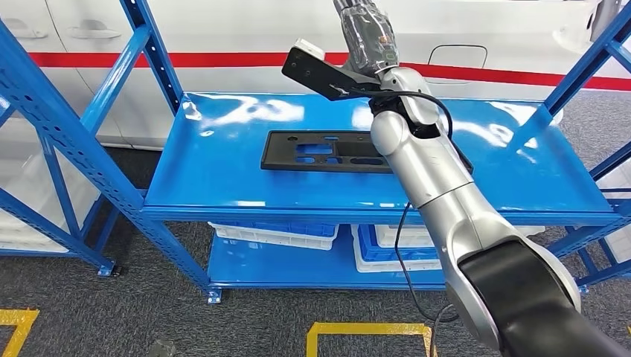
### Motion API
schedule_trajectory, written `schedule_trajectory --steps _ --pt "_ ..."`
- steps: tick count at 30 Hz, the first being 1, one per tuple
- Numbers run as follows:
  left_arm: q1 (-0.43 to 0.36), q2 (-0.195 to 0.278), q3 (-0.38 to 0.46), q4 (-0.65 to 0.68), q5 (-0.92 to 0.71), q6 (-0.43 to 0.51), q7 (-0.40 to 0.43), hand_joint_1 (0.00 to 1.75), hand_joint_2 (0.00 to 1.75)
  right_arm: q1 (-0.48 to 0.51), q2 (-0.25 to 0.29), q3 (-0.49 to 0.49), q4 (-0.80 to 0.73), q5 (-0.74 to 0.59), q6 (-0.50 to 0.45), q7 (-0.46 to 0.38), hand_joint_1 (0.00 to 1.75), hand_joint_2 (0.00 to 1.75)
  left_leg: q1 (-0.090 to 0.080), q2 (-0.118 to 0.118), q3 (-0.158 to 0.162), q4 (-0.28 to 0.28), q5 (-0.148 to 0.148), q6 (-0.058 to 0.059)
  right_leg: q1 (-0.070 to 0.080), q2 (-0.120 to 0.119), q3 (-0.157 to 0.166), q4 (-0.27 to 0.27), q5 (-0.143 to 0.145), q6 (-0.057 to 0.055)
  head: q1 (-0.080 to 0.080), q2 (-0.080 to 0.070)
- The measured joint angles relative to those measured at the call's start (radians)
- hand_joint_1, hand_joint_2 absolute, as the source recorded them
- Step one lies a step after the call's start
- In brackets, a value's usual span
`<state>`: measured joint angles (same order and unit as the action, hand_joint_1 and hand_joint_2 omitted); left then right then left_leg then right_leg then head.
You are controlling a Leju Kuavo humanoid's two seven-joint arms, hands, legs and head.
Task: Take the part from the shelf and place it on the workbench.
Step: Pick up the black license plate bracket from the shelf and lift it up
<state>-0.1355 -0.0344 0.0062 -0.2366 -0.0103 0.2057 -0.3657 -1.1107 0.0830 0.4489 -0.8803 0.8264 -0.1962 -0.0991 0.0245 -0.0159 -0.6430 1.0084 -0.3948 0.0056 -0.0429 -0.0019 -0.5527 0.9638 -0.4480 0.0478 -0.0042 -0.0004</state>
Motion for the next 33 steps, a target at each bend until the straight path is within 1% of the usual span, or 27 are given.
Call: schedule_trajectory --steps 1,3,4,5,9,13,17,20,23,25,29,33 --pt "0.004 0.000 0.001 0.003 -0.004 0.005 0.017 0.00 0.00 0.007 -0.005 -0.002 -0.007 -0.009 -0.001 -0.007 0.00 1.75 -0.001 0.000 0.000 0.000 0.000 0.000 -0.001 0.000 0.002 0.000 0.001 0.006 0.000 0.000" --pt "0.016 0.000 0.003 0.010 -0.011 0.013 0.049 0.00 0.00 0.028 -0.018 -0.005 -0.027 -0.028 -0.004 -0.024 0.00 1.75 -0.002 0.000 0.000 0.001 0.000 0.001 -0.003 0.000 0.004 -0.001 0.001 0.022 0.000 0.000" --pt "0.023 0.000 0.003 0.013 -0.013 0.016 0.060 0.00 0.00 0.040 -0.025 -0.006 -0.038 -0.037 -0.005 -0.031 0.00 1.75 -0.003 0.000 0.000 0.001 0.000 0.001 -0.004 0.000 0.004 -0.001 0.000 0.028 0.000 0.000" --pt "0.030 0.000 0.003 0.015 -0.014 0.017 0.067 0.00 0.00 0.053 -0.033 -0.008 -0.050 -0.043 -0.006 -0.036 0.00 1.75 -0.003 0.000 0.000 0.001 0.000 0.001 -0.004 0.000 0.004 0.000 0.000 0.032 0.000 0.000" --pt "0.045 0.000 0.004 0.022 -0.020 0.017 0.094 0.00 0.00 0.091 -0.058 -0.014 -0.093 -0.064 -0.007 -0.043 0.00 1.75 -0.001 0.001 0.000 0.000 0.000 0.001 -0.002 0.000 0.002 0.002 0.000 0.032 -0.001 0.000" --pt "0.057 -0.001 0.003 0.033 -0.048 0.031 0.176 0.00 0.00 0.155 -0.096 -0.024 -0.182 -0.143 0.008 -0.050 0.00 1.75 0.003 0.001 0.001 0.000 0.000 0.001 0.002 0.000 -0.001 0.002 -0.001 0.032 -0.001 0.000" --pt "0.079 -0.004 0.003 0.042 -0.051 0.041 0.263 0.00 0.00 0.278 -0.165 -0.032 -0.335 -0.261 0.068 -0.092 0.00 1.75 0.003 0.001 0.001 0.000 -0.001 0.000 0.003 0.000 -0.002 0.002 -0.003 0.032 0.000 0.000" --pt "0.089 -0.007 0.004 0.047 -0.047 0.052 0.316 0.00 0.00 0.388 -0.210 -0.028 -0.444 -0.293 0.094 -0.124 0.00 1.75 0.003 0.000 0.000 0.000 -0.002 0.000 0.003 0.000 0.003 0.002 -0.004 0.033 0.000 0.000" --pt "0.092 -0.009 0.004 0.049 -0.043 0.066 0.342 0.00 0.00 0.471 -0.239 -0.005 -0.515 -0.256 0.112 -0.123 0.00 1.75 0.003 0.001 0.000 -0.001 -0.003 0.000 0.003 0.000 0.003 0.002 -0.004 0.033 -0.001 0.000" --pt "0.092 -0.009 0.004 0.049 -0.042 0.077 0.343 0.00 0.00 0.508 -0.249 0.019 -0.528 -0.213 0.119 -0.110 0.00 1.75 0.004 0.001 0.000 -0.001 -0.003 -0.001 0.003 0.000 0.002 0.002 -0.004 0.033 -0.001 0.000" --pt "0.093 -0.010 0.008 0.049 -0.041 0.086 0.319 0.00 0.00 0.566 -0.262 0.057 -0.525 -0.160 0.110 -0.082 0.00 1.75 0.004 0.001 0.000 -0.001 -0.003 -0.001 0.004 0.000 -0.001 0.002 -0.005 0.033 -0.001 0.000" --pt "0.091 -0.011 0.009 0.049 -0.059 0.077 0.290 0.00 0.00 0.618 -0.277 0.069 -0.502 -0.093 0.065 -0.034 0.00 1.75 0.004 0.000 0.001 -0.001 -0.004 -0.001 0.004 0.000 -0.005 0.002 -0.008 0.033 0.000 0.000"
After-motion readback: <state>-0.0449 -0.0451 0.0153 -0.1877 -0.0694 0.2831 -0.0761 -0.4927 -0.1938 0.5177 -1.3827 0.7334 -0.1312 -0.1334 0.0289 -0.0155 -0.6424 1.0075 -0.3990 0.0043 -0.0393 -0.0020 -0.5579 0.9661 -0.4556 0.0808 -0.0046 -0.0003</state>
